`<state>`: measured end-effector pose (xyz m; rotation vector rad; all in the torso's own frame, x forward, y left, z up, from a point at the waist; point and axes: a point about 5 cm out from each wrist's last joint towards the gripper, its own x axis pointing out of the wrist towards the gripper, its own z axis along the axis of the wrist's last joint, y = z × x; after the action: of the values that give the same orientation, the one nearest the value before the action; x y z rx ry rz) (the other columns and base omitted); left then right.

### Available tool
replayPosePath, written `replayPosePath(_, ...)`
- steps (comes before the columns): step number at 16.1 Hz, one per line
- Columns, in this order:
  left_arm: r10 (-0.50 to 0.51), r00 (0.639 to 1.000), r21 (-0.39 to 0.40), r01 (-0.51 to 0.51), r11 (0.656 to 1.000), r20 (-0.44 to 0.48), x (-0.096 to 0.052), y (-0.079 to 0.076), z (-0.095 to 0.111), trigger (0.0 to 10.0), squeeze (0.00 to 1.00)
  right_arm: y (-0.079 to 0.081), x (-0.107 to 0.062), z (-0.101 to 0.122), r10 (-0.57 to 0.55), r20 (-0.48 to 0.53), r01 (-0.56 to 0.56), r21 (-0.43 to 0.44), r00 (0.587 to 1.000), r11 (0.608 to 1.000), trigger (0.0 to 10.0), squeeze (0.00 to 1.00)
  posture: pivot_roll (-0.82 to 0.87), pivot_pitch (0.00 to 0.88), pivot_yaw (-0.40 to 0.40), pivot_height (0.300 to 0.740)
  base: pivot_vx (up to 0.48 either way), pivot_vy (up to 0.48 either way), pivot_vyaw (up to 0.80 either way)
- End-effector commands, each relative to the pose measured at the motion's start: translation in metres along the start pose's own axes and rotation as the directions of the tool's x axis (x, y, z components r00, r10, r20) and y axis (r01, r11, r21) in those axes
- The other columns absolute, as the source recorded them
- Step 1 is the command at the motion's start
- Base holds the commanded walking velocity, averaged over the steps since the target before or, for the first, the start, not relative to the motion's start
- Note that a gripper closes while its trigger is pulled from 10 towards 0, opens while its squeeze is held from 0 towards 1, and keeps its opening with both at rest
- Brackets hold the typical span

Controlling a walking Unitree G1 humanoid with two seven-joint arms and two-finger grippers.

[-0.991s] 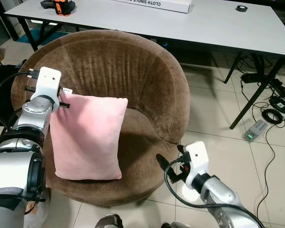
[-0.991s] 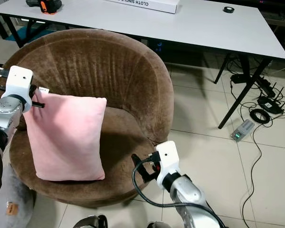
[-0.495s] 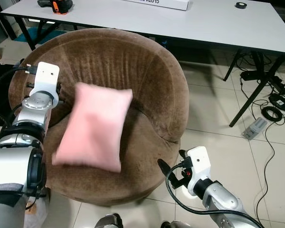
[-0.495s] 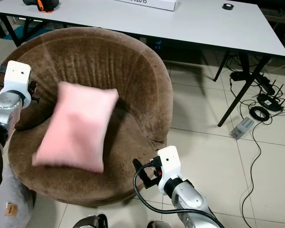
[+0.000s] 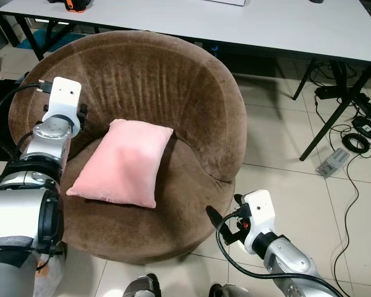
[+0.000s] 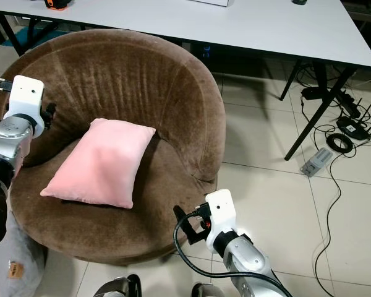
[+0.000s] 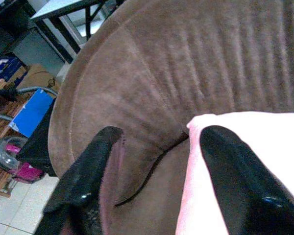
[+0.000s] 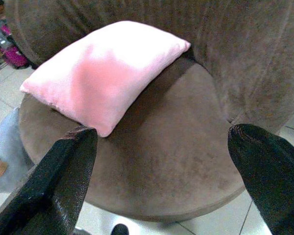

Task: Move the pillow to the sofa from floor

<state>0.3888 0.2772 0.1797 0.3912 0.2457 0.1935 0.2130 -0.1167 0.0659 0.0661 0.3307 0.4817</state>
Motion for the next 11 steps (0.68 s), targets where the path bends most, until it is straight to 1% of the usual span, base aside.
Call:
replayPosePath(1,-0.035,0.999,0.003,0.035,0.999,0.009,0.002,-0.007,0.009,10.0,0.78,-0.006,0.002,0.001,-0.037,0.003,0.037,-0.009,0.999,0.999,10.0,0.07,-0.13,0.128,0.013,0.74,0.0,0.0,0.0)
replayPosePath(2,-0.085,0.996,0.012,0.085,0.996,0.037,0.002,-0.018,0.013,10.0,0.0,-0.01,0.006,0.003,-0.051,0.011,0.051,-0.012,0.999,0.999,10.0,0.07,-0.12,0.124,0.013,0.74,0.0,0.0,0.0)
replayPosePath(3,-0.134,0.989,-0.008,0.135,0.991,0.065,0.002,-0.03,0.016,10.0,0.0,-0.012,0.01,0.003,-0.06,0.015,0.06,-0.02,0.998,0.998,10.0,0.06,-0.09,0.115,0.01,0.74,0.0,0.0,0.0)
replayPosePath(4,-0.166,0.983,-0.034,0.169,0.985,0.083,0.001,-0.037,0.018,10.0,0.0,-0.014,0.014,0.004,-0.063,0.018,0.063,-0.026,0.998,0.998,10.0,0.07,-0.08,0.113,0.007,0.74,0.0,0.0,0.0)
replayPosePath(5,-0.221,0.97,-0.009,0.223,0.975,0.098,0.0,-0.051,0.015,10.0,0.0,-0.015,0.021,0.006,-0.063,0.025,0.064,-0.044,0.998,0.997,10.0,0.07,-0.05,0.1,0.002,0.74,0.0,0.0,0.0)
replayPosePath(6,-0.24,0.965,-0.008,0.242,0.97,0.106,-0.001,-0.056,0.013,10.0,0.0,-0.015,0.024,0.007,-0.062,0.028,0.064,-0.05,0.998,0.997,10.0,0.07,-0.05,0.098,0.002,0.74,0.0,0.0,0.0)
replayPosePath(7,-0.256,0.957,-0.079,0.268,0.96,0.134,-0.003,-0.064,0.009,10.0,0.0,-0.016,0.032,0.01,-0.062,0.037,0.064,-0.063,0.997,0.996,10.0,0.07,-0.03,0.086,-0.004,0.74,0.0,0.0,0.0)
replayPosePath(8,-0.259,0.952,-0.149,0.283,0.947,0.164,-0.007,-0.072,-0.002,10.0,0.0,-0.016,0.041,0.012,-0.059,0.042,0.062,-0.07,0.997,0.996,10.0,0.09,0.0,0.076,-0.013,0.74,0.0,0.0,0.0)
replayPosePath(9,-0.276,0.942,-0.184,0.311,0.933,0.19,-0.012,-0.081,-0.012,10.0,0.0,-0.015,0.047,0.013,-0.051,0.046,0.054,-0.075,0.998,0.996,10.0,0.09,0.02,0.067,-0.023,0.74,0.0,0.0,0.0)
replayPosePath(10,-0.306,0.928,-0.226,0.352,0.909,0.212,-0.018,-0.09,-0.022,10.0,0.0,-0.014,0.051,0.011,-0.043,0.039,0.047,-0.09,0.998,0.995,10.0,0.09,0.03,0.064,-0.03,0.74,0.0,0.0,0.0)
replayPosePath(11,-0.333,0.91,-0.221,0.387,0.895,0.247,-0.026,-0.098,-0.03,10.0,0.0,-0.014,0.054,0.01,-0.037,0.035,0.041,-0.099,0.999,0.994,10.0,0.09,0.04,0.062,-0.037,0.74,0.0,0.0,0.0)
